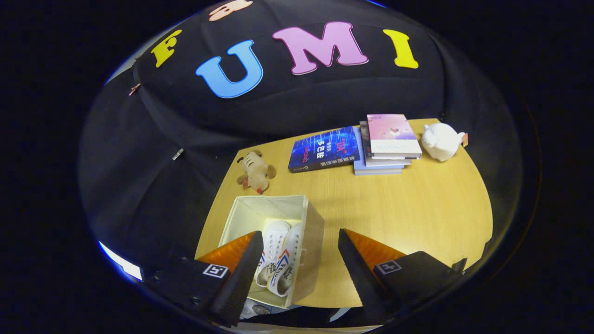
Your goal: Open the storage box then place both shoes into the box .Put the left shoe in first, then the right shoe, with the right side of both shoes facing outward in a uniform manner.
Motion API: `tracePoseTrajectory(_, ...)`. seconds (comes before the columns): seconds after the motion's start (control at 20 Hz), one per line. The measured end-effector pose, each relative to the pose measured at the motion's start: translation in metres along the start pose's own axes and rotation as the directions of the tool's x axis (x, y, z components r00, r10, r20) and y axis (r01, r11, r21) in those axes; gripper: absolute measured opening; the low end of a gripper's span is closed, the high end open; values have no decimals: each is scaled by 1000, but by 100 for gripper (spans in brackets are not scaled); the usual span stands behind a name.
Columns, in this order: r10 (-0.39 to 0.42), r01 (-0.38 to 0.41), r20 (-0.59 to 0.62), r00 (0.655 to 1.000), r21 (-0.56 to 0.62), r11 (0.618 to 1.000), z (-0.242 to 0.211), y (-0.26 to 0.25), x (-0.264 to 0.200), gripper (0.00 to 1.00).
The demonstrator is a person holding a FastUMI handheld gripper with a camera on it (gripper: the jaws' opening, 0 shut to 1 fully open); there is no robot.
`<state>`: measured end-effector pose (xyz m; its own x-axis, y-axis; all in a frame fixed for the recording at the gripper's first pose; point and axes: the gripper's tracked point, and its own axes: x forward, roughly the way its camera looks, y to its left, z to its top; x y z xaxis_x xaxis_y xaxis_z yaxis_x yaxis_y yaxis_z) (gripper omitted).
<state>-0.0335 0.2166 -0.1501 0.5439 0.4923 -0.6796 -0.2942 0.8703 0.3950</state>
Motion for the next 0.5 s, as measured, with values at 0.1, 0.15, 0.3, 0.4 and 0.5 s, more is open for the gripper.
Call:
tracePoseTrajectory(0.1,-6,9,67,998,-42,999,21,-12,-20,99)
tracePoseTrajectory(0.15,-4,10,103,995,-59,998,32,-18,-30,99)
tracePoseTrajectory(0.3,12,6,194,981,-92,996,57,-28,-62,99)
tracePoseTrajectory(0.4,13,20,276,961,-116,993,76,-44,-80,99)
tracePoseTrajectory(0.5,3,58,373,928,-151,987,101,-64,-101,98)
